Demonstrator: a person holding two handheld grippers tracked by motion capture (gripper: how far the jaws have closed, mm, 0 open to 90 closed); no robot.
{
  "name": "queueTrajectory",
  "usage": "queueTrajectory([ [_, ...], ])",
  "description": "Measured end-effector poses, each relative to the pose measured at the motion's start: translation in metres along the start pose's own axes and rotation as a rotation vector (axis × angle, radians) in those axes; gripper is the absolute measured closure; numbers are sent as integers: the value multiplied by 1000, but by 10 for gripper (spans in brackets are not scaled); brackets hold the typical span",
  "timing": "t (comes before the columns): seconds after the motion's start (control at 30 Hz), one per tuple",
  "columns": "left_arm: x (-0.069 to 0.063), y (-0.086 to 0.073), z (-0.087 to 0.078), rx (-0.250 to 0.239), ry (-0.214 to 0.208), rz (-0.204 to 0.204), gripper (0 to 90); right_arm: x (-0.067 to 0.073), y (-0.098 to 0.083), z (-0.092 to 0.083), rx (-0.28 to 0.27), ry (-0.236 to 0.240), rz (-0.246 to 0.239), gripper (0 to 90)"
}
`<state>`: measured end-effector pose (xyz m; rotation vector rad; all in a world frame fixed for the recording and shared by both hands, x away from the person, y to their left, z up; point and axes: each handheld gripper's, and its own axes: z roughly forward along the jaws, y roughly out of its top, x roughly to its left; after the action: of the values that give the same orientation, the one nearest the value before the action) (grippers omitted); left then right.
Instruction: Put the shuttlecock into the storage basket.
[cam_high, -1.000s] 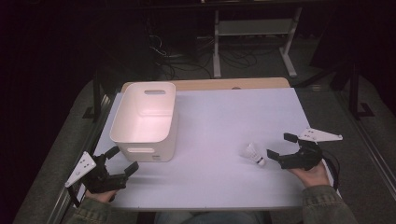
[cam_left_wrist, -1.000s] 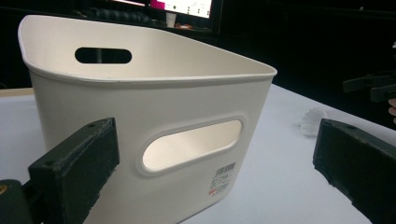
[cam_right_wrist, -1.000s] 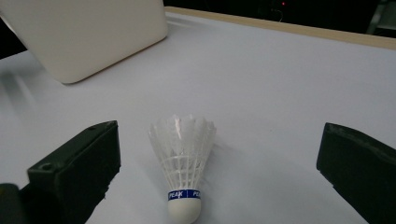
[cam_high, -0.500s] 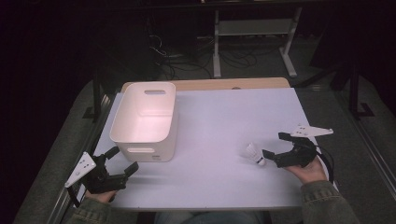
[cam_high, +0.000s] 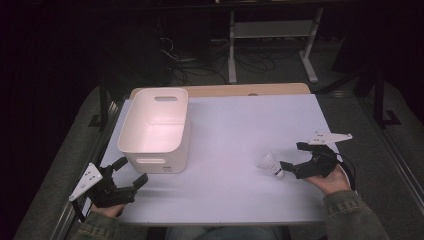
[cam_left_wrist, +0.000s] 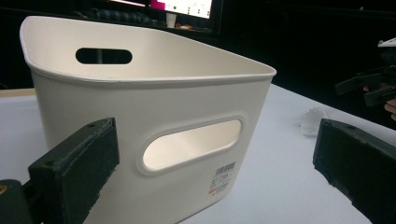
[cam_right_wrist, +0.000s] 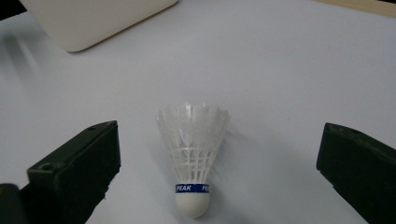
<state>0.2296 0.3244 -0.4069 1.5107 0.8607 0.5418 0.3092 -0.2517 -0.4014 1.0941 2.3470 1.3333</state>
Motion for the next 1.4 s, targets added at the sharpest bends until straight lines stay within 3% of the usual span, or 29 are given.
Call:
queueTrajectory([
  [0.2, -1, 0, 0, -2, -1, -3, 0, 0, 2, 5, 59, 20, 4, 0],
  [0.97, -1, 0, 0, -3, -5, -6, 0, -6, 14, 11, 151, 82, 18, 6],
  [1.4, -1, 0, 0, -4, -6, -6, 0, -8, 14, 23, 258, 121, 34, 7],
])
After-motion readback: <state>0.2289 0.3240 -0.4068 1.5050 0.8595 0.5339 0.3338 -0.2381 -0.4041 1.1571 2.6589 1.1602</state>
